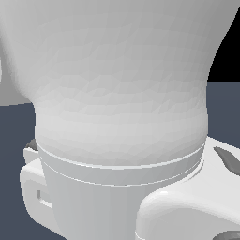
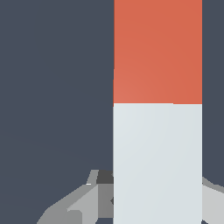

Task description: Insert the peg into the horizontal hole in a box.

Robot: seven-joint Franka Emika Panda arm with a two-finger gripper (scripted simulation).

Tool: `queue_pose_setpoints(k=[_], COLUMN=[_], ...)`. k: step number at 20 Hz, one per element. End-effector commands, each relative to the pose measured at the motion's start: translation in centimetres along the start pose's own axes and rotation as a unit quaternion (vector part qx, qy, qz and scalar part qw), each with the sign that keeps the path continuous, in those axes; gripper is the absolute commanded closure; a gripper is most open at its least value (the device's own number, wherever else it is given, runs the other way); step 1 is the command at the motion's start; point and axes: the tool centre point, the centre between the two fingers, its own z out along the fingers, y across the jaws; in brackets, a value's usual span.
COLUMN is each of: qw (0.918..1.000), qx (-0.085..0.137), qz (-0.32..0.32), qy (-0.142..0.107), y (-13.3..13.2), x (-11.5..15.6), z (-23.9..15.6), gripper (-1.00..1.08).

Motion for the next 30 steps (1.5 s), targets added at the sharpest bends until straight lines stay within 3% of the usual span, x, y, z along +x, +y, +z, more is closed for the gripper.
queue_pose_setpoints(k=[1,8,13,30], qw=[1.0,1.0,0.9999,0.9971], qx=[0.0,0.0,0.0,-0.001], qz=[0.0,-0.001,-0.01,-0.076], qy=[0.0,0.0,0.0,0.0], y=[0.0,-0.1,-0.6,-5.2], x=[0.0,0.3,1.9,14.4], z=[0.0,-0.2,-1.4,-10.7], gripper=[1.08,1.08,1.08,1.08])
